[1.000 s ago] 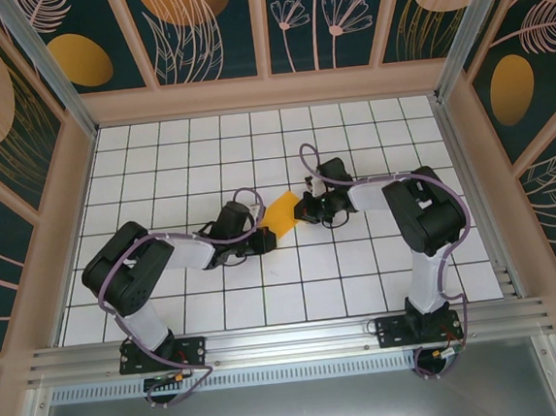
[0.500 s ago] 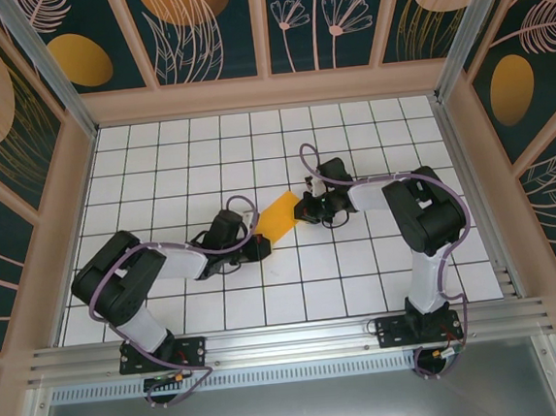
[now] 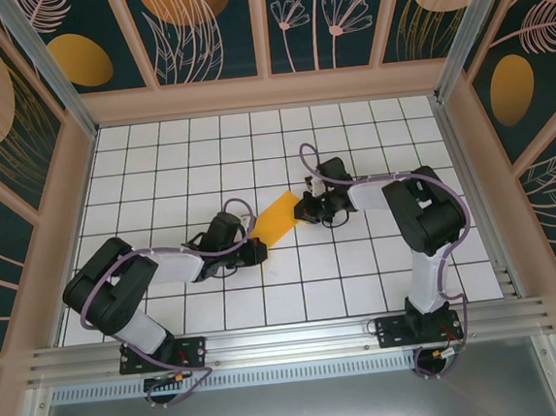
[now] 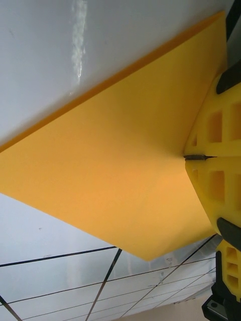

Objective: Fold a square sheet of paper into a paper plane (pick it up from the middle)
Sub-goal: First fold in half a square sheet of paper at the center of the table.

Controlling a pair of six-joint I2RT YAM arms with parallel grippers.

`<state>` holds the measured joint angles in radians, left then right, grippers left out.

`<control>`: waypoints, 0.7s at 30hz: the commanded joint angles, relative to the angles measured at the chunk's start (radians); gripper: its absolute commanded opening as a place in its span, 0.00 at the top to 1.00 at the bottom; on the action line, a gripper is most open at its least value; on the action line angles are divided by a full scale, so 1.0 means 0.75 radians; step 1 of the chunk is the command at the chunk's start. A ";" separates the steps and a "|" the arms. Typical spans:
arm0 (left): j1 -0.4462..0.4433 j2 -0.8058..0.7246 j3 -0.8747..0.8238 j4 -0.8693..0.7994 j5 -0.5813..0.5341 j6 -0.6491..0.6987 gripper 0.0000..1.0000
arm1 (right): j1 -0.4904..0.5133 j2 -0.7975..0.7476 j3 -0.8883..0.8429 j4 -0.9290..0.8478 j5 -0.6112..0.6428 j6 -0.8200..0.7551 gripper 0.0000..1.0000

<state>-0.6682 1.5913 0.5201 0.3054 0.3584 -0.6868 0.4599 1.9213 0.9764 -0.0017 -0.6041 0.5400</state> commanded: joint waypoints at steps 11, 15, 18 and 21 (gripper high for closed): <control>-0.003 -0.082 0.166 -0.103 -0.203 -0.160 1.00 | 0.063 -0.047 0.138 -0.149 0.188 -0.042 1.00; -0.005 -0.015 0.170 0.020 -0.093 -0.217 1.00 | 0.109 -0.098 0.066 -0.059 0.144 0.016 1.00; -0.005 0.027 0.191 0.049 -0.045 -0.221 1.00 | 0.147 -0.102 0.017 -0.008 0.121 0.052 1.00; -0.004 0.064 0.201 0.062 -0.010 -0.225 1.00 | 0.158 -0.091 -0.004 0.010 0.111 0.071 1.00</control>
<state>-0.6682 1.6169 0.6403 0.2993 0.2993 -0.8341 0.5720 1.8702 0.9955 -0.0338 -0.4992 0.5610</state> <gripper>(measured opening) 0.056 0.061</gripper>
